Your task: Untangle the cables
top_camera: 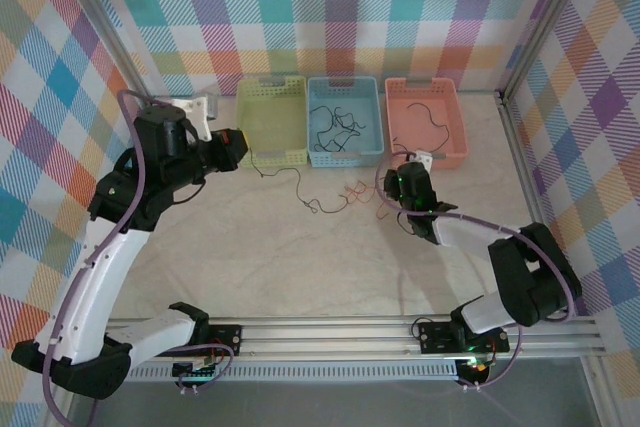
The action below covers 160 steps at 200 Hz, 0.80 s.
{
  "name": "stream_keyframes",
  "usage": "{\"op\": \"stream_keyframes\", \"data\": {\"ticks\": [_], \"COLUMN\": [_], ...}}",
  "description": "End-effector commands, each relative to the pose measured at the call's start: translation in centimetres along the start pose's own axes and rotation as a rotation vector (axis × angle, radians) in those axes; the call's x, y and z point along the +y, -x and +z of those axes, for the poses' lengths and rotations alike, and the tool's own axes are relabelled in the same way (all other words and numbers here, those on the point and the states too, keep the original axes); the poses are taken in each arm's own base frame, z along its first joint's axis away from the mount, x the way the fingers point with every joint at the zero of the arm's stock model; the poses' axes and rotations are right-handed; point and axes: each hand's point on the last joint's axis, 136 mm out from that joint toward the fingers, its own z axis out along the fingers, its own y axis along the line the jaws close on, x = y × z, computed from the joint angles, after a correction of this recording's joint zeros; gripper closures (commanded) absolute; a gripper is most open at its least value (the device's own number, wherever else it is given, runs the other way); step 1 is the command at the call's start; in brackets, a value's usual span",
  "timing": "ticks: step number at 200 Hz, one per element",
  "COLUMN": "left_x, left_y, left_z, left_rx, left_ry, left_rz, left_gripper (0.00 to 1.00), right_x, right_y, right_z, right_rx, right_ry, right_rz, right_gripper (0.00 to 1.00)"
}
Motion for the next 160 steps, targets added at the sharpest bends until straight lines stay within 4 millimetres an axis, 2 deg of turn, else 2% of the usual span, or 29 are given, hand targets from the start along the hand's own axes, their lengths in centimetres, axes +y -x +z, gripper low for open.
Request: {"op": "stream_keyframes", "data": {"ticks": [1,31,49,64,90,91,95,102,126,160], "left_x": [-2.5,-4.0,-4.2,-4.3,-4.6,-4.6,-4.7,-5.0,-5.9,-6.6], "left_y": [0.9,1.6,1.5,1.2,0.8,0.8,0.7,0.6,-0.1,-1.0], "left_z": [-0.6,-1.7,-1.6,-1.4,-0.9,-0.9,-0.8,-0.8,-0.6,-0.8], "left_rx": [-0.025,-0.019,0.001,0.017,0.038,0.04,0.046,0.056,0.1,0.138], "left_ry": [-0.122,-0.175,-0.18,-0.19,-0.215,-0.216,-0.224,-0.242,-0.297,-0.345], "left_rz": [-0.016,-0.007,-0.018,-0.03,-0.042,-0.043,-0.046,-0.049,-0.057,-0.058], "left_gripper": [1.0,1.0,1.0,1.0,1.0,1.0,1.0,1.0,1.0,1.0], "right_x": [5.3,12.1,15.9,17.8,19.1,19.2,19.3,19.8,20.9,20.7], "right_y": [2.1,0.7,-0.2,-1.5,-3.0,-3.1,-3.3,-3.7,-5.2,-4.8], "right_z": [-1.7,-3.4,-6.4,-8.5,-9.8,-9.8,-9.7,-9.8,-10.0,-9.0], "right_rx": [-0.12,-0.084,-0.132,-0.131,-0.126,-0.124,-0.118,-0.106,-0.072,-0.079], "right_ry": [0.263,0.609,0.821,0.982,1.077,1.078,1.084,1.1,1.125,1.057], "right_rz": [-0.104,-0.204,-0.312,-0.36,-0.425,-0.426,-0.436,-0.452,-0.507,-0.505], "right_gripper": [0.57,0.58,0.56,0.56,0.53,0.53,0.37,0.33,0.32,0.32]}}
